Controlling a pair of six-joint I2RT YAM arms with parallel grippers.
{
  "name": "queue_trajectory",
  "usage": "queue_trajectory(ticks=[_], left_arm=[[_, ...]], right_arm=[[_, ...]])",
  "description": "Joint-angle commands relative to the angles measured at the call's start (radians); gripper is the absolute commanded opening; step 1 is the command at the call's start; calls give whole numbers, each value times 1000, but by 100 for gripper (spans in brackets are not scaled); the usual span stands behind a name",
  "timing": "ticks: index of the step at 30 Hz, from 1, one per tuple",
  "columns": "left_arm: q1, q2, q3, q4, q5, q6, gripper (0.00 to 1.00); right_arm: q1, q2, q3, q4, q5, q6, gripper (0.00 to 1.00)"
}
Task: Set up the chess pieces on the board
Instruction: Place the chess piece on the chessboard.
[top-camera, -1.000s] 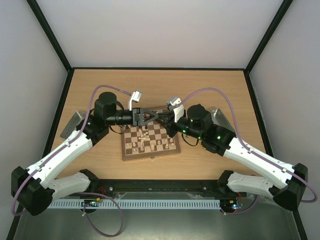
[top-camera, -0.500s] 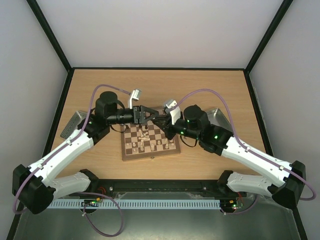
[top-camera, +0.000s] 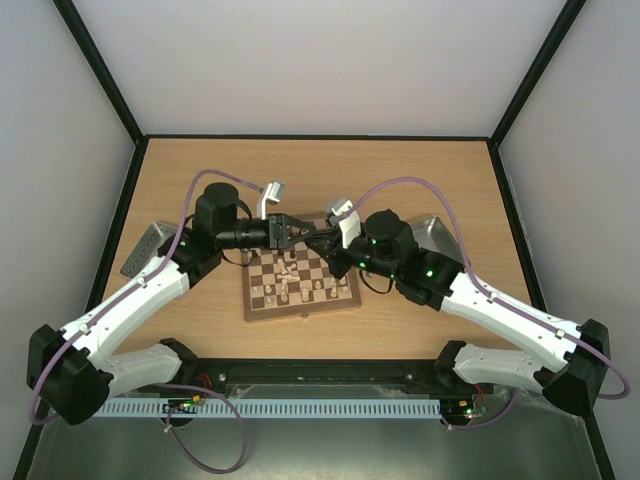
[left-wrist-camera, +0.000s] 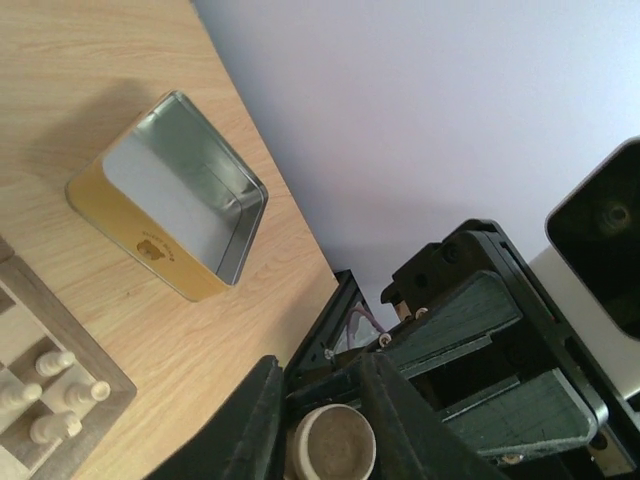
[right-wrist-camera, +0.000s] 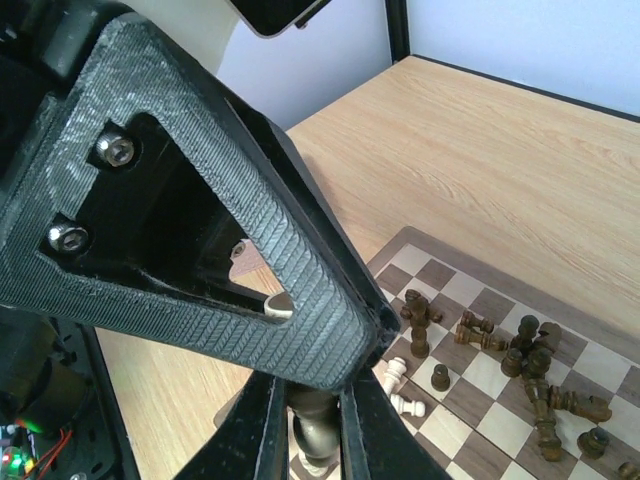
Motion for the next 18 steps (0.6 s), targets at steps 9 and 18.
queue_trajectory(ticks=[9,18], left_arm=[[6,-25,-5,31,-6,-50,13],[5,-53,6,242,-29,-350,13]], right_arm=[[4,-26,-4,66,41,175,32],[4,-223,-231,410,171,672,62]])
